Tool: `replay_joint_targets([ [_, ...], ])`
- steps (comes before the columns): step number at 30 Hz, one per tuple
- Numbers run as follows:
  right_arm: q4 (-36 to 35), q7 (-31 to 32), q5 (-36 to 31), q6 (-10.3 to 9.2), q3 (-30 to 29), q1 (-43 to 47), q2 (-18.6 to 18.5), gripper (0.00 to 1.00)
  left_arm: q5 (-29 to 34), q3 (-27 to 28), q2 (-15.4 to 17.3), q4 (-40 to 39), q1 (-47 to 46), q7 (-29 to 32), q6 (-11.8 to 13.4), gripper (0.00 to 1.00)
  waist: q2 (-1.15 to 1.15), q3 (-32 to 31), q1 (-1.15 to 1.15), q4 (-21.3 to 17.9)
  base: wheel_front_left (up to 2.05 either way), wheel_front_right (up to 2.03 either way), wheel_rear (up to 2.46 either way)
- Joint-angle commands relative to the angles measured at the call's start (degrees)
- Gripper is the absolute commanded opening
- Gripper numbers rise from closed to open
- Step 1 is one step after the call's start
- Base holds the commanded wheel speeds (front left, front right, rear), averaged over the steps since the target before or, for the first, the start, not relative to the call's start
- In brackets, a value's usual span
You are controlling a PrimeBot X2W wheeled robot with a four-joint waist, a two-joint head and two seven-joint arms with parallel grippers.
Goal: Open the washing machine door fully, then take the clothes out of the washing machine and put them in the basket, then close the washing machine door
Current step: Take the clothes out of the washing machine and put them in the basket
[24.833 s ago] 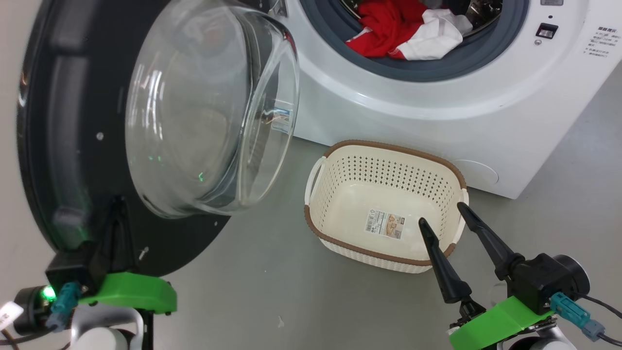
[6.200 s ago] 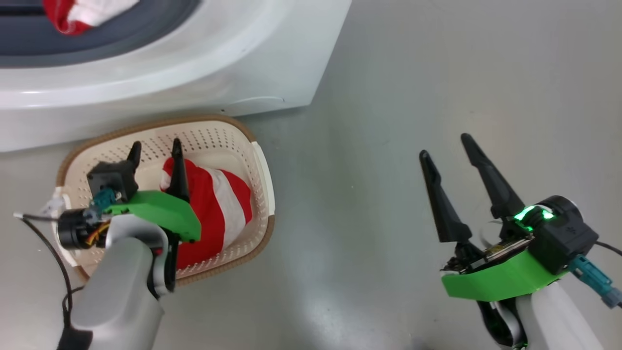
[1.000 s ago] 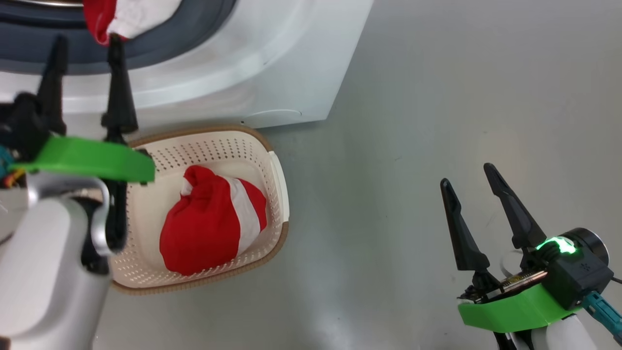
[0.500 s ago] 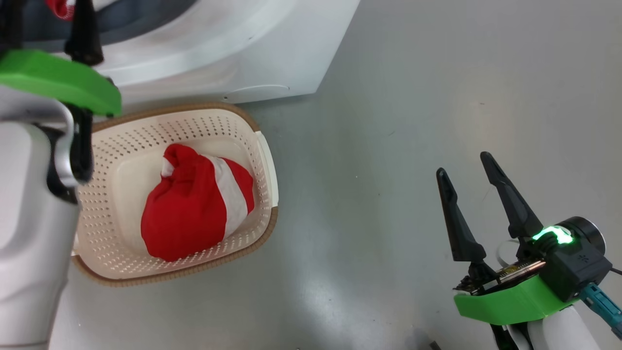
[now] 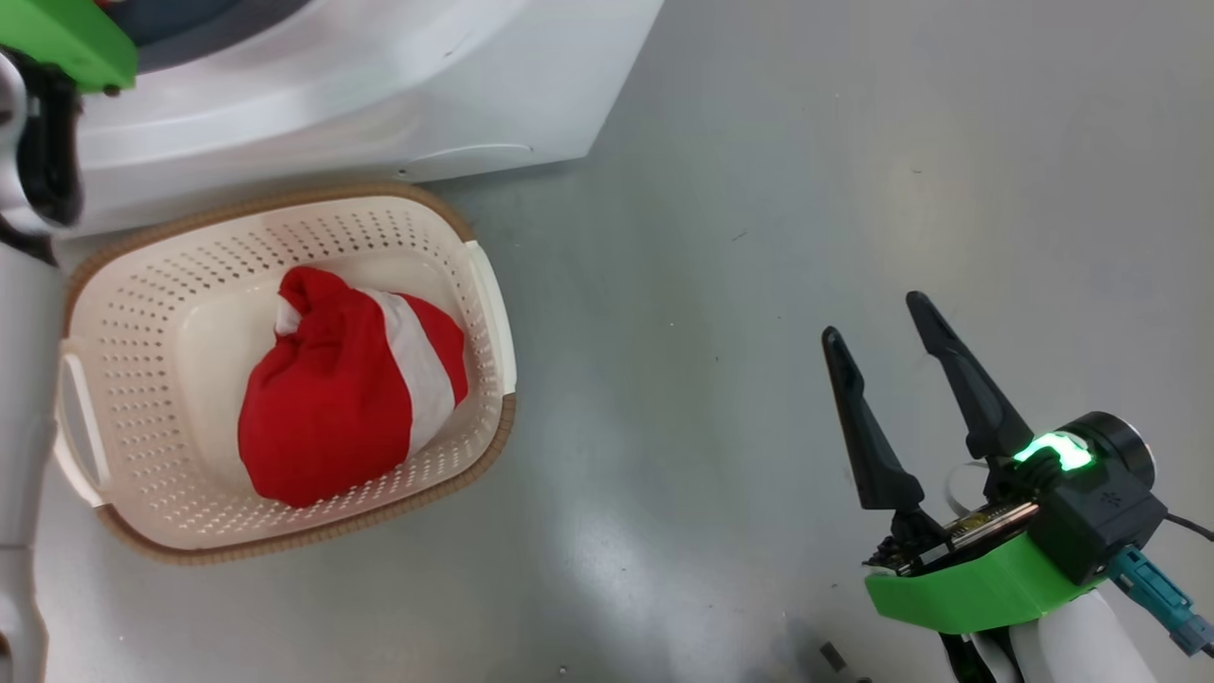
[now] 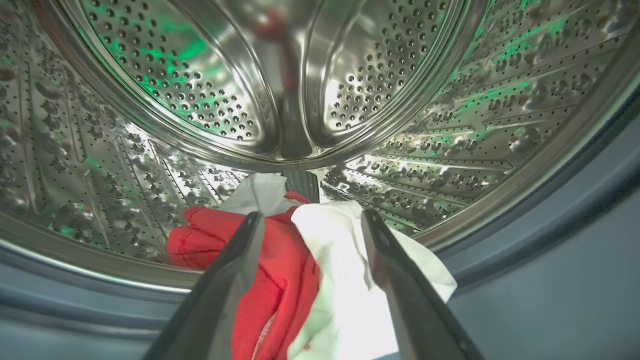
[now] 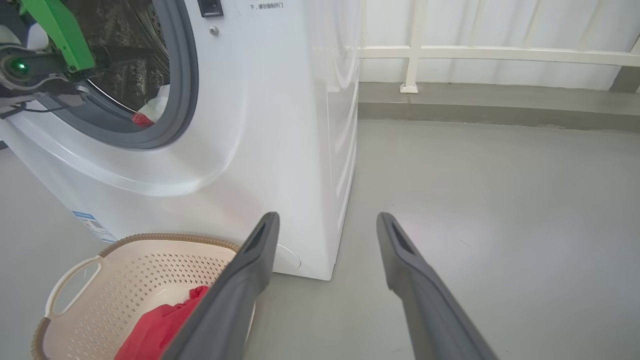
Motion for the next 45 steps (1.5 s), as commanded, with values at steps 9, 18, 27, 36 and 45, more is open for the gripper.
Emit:
replay_joint_targets([
  [9,-0.7,-0.4,0.4,0.29,2.0,-0.1,-0.6,1.0,-1.2,-0.3,2.6,7.0,-6.7,6.2,-3.0,1.0,0.0,1.1,0.0,-1.7,0.0,0.0,0.0],
  [18,-0.4,-0.4,0.9,0.29,3.0,-0.1,-0.6,1.0,0.2,-2.8,3.9,13.4,-9.3,12.0,-2.2,1.0,0.0,1.0,0.0,-3.0,0.0,0.0,0.0],
  [27,0.1,-0.4,1.9,0.29,4.0,-0.1,-0.6,1.0,0.8,-4.1,4.7,18.2,-9.7,15.6,-1.0,1.0,0.0,1.1,0.0,-4.2,0.0,0.0,0.0],
  [36,0.0,-0.4,2.3,0.29,4.1,-0.2,-0.6,1.0,1.5,-5.2,5.5,20.2,-10.5,16.1,0.0,0.86,0.0,1.6,0.0,-4.6,0.0,0.0,0.0],
  [45,-0.6,-0.4,2.5,0.29,3.7,-0.8,-0.6,1.0,-0.5,-4.5,4.8,20.6,-10.5,15.3,-1.1,0.0,0.0,2.3,0.0,-3.8,0.0,0.0,0.0],
])
